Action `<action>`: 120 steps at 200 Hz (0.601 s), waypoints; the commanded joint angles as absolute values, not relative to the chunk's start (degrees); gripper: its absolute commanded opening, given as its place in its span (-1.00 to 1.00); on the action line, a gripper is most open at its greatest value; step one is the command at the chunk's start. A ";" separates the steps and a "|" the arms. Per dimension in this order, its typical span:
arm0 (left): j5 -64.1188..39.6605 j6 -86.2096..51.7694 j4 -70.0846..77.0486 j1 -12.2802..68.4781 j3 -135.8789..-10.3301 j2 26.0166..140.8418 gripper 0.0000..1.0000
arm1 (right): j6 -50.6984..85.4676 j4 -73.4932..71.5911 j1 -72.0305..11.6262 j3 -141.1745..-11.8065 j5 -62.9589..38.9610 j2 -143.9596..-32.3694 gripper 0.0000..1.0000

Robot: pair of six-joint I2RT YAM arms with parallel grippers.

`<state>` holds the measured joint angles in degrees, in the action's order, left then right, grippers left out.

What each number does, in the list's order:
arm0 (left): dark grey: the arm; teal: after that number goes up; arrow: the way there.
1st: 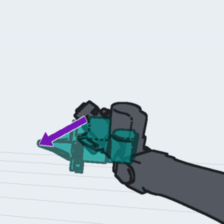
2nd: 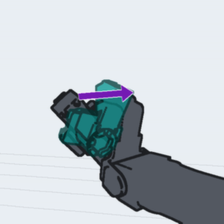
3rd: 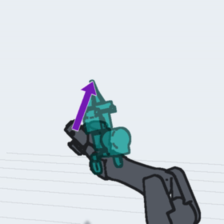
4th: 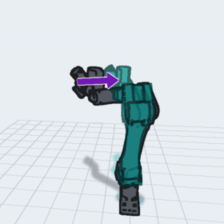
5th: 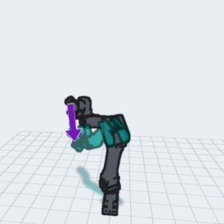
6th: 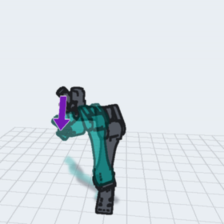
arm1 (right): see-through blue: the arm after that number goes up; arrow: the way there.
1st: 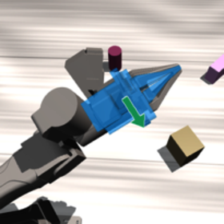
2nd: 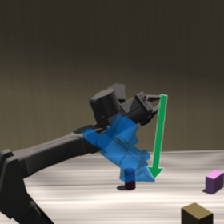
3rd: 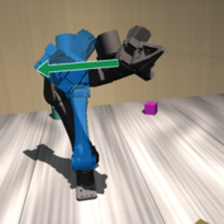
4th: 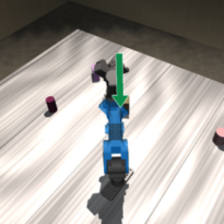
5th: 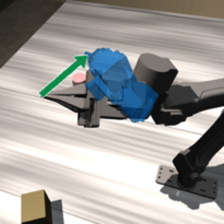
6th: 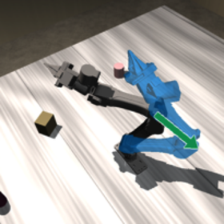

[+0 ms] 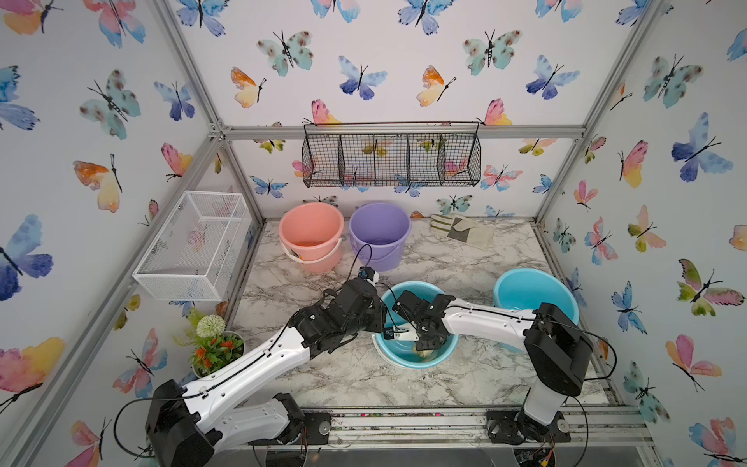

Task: Wipe the inside of the bucket with a cloth
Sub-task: Wipe the dirt from the inside of the bucket.

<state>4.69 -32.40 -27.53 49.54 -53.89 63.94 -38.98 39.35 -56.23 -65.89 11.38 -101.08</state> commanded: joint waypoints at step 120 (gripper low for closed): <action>15.07 -29.79 -27.87 49.48 -53.40 58.97 -1.00 | -11.74 57.34 -56.07 -80.00 0.97 -88.03 -0.96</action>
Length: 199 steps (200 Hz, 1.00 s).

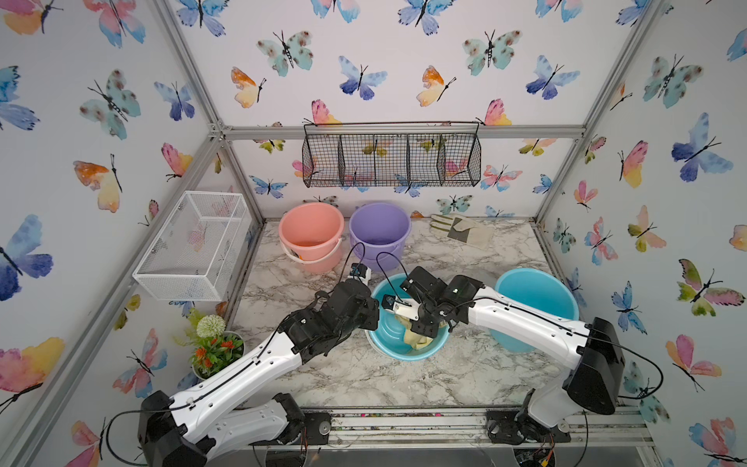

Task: Wipe the inside of the bucket with a cloth
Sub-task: Wipe the dirt from the inside of the bucket.

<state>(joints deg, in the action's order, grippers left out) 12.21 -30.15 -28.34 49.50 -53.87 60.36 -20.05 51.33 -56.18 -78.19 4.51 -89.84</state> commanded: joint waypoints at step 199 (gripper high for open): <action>16.82 -30.17 -27.51 49.48 -52.21 58.36 -1.00 | 6.76 61.30 -56.07 -77.23 -11.28 -94.67 -0.96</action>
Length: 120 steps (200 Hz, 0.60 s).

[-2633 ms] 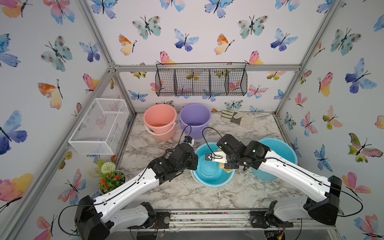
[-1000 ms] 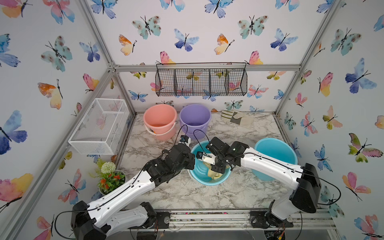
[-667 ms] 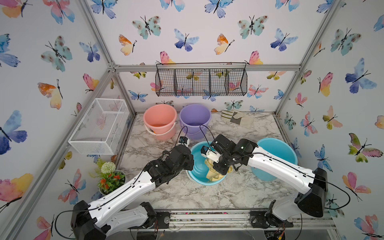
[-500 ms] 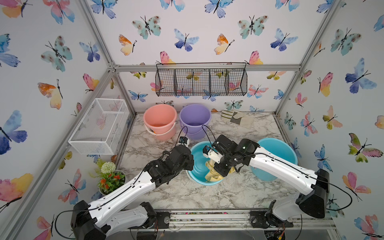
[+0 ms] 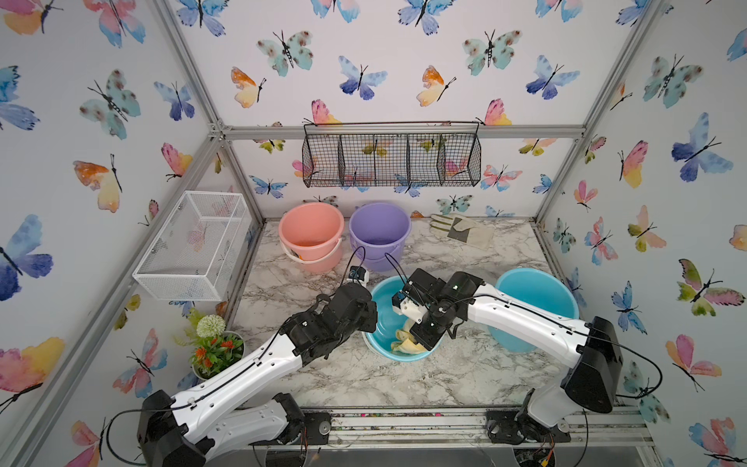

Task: Wipe the inside of the bucket with a cloth
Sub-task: Wipe the dirt from the inside of the bucket.

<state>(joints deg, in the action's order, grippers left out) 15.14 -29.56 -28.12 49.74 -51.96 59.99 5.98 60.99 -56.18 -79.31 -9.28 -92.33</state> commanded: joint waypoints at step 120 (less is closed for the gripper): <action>15.76 -30.23 -26.90 49.45 -52.22 58.18 -1.00 | 12.61 42.85 -56.07 -71.69 -8.00 -110.18 -0.96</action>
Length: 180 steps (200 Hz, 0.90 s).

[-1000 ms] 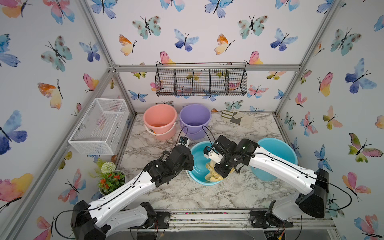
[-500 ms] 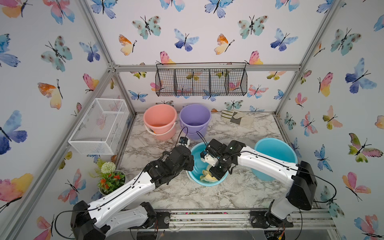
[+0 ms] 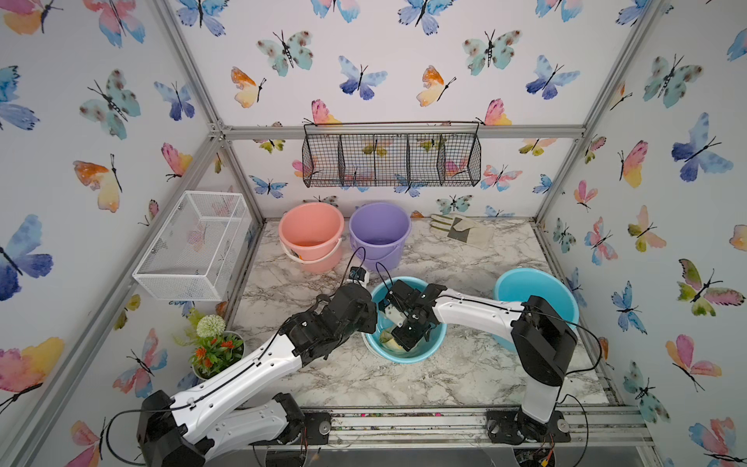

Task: Wipe the inside of the bucket with a cloth
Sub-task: Wipe the dirt from the inside of the bucket.

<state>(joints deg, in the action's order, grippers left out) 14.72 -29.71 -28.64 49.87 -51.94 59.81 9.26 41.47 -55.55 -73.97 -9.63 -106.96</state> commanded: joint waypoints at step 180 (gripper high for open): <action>17.14 -30.06 -25.36 49.48 -50.91 57.80 -1.00 | 23.27 50.53 -56.07 -73.37 -20.16 -91.55 -0.96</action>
